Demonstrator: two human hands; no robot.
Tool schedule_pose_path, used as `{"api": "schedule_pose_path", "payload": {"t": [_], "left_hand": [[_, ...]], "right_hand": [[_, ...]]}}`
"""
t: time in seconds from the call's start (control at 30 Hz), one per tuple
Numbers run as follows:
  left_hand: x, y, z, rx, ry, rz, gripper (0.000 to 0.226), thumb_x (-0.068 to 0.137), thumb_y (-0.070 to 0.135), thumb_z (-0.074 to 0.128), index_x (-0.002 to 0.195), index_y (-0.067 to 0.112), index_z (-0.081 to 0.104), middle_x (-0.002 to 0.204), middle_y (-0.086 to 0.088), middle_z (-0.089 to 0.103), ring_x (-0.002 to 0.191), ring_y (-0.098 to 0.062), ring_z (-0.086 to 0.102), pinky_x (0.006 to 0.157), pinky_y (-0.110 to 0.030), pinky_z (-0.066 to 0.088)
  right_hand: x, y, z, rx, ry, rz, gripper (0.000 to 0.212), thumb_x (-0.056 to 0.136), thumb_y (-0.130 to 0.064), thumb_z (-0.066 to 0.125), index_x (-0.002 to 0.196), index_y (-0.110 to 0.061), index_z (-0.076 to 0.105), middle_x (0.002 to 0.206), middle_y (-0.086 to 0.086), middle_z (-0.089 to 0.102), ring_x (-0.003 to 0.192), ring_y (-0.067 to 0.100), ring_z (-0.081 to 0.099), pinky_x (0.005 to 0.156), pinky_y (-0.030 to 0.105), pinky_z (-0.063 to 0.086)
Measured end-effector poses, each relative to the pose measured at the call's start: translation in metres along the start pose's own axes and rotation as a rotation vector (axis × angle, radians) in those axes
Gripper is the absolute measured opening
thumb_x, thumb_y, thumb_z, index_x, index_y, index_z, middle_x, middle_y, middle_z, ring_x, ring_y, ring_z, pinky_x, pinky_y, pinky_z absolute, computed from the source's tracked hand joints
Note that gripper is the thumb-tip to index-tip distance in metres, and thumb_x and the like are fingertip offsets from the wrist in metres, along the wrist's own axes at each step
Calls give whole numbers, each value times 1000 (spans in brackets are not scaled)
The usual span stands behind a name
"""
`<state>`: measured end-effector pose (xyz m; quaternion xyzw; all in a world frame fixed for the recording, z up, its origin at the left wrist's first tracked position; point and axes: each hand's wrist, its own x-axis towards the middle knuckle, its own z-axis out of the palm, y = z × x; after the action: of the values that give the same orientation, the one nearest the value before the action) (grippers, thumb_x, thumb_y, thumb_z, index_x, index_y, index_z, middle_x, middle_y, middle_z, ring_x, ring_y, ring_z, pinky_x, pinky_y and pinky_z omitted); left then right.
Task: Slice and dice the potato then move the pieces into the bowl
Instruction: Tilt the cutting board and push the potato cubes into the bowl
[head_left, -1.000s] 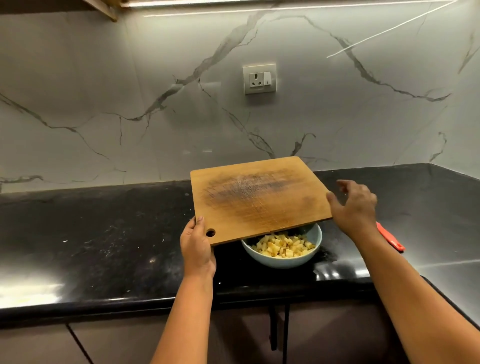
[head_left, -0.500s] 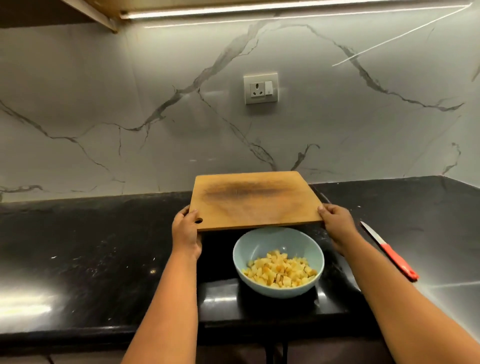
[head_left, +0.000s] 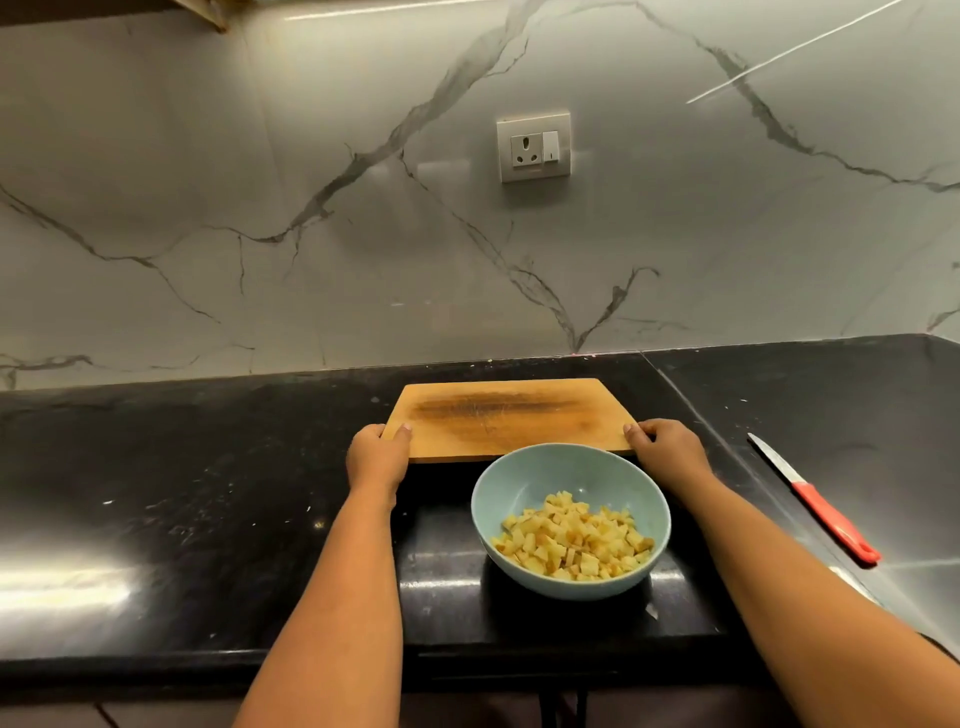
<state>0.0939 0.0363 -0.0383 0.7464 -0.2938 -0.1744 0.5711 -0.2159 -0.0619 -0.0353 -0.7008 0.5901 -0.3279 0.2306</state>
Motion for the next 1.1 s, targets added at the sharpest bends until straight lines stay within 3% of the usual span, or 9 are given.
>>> {"api": "schedule_pose_path", "payload": {"t": [0.1, 0.27, 0.43, 0.6, 0.77, 0.83, 0.97, 1.1], "left_hand": [[-3, 2, -4, 345, -13, 89, 38, 100, 35, 50, 118, 2, 60, 108, -13, 62, 102, -32, 57, 86, -39, 46], [1, -1, -3, 693, -74, 117, 47, 102, 43, 41, 118, 3, 61, 120, -16, 63, 118, -32, 52, 102, -42, 40], [-2, 1, -1, 744, -67, 123, 49, 103, 43, 40, 121, 2, 60, 125, -16, 60, 124, -32, 47, 105, -41, 34], [-7, 1, -2, 681, -52, 92, 49, 101, 43, 46, 129, 4, 54, 136, -20, 40, 123, -33, 41, 102, -40, 39], [-5, 0, -3, 698, -54, 118, 47, 100, 44, 49, 126, 6, 56, 134, -17, 44, 122, -32, 44, 101, -42, 41], [-6, 0, -4, 766, -57, 134, 44, 100, 46, 47, 124, 11, 57, 132, -14, 48, 121, -30, 45, 100, -44, 38], [-13, 2, -2, 858, -41, 138, 42, 100, 49, 45, 125, 16, 54, 132, -11, 48, 124, -29, 39, 100, -45, 34], [-26, 9, 2, 802, 71, 246, 45, 99, 47, 45, 130, 15, 53, 134, -12, 45, 124, -30, 37, 100, -45, 35]], "right_hand": [[-1, -2, 1, -92, -22, -22, 38, 100, -30, 47, 101, 2, 67, 92, 17, 67, 89, 30, 60, 75, 35, 44], [-3, 0, 3, -130, 61, -49, 35, 98, -24, 50, 97, 6, 68, 94, 20, 68, 89, 32, 61, 77, 36, 47], [-2, 3, 4, -153, 88, -61, 36, 96, -24, 52, 90, 7, 69, 84, 19, 68, 81, 31, 62, 74, 37, 50], [-2, 5, 5, -145, 96, -48, 34, 93, -23, 55, 84, 6, 70, 79, 19, 67, 75, 30, 62, 65, 34, 48], [-2, 4, 6, -161, 100, -34, 33, 92, -23, 57, 80, 6, 68, 79, 19, 66, 73, 29, 61, 59, 30, 44], [-3, 3, 6, -166, 100, -28, 32, 94, -24, 56, 85, 5, 67, 90, 17, 62, 79, 28, 57, 66, 31, 44], [-6, 3, 9, -252, 171, -56, 21, 93, -25, 57, 98, -5, 61, 109, 11, 44, 109, 28, 42, 88, 40, 42], [-5, 5, 9, -214, 222, -113, 17, 89, -21, 61, 103, -11, 61, 111, 11, 46, 111, 28, 40, 91, 42, 42]]}}
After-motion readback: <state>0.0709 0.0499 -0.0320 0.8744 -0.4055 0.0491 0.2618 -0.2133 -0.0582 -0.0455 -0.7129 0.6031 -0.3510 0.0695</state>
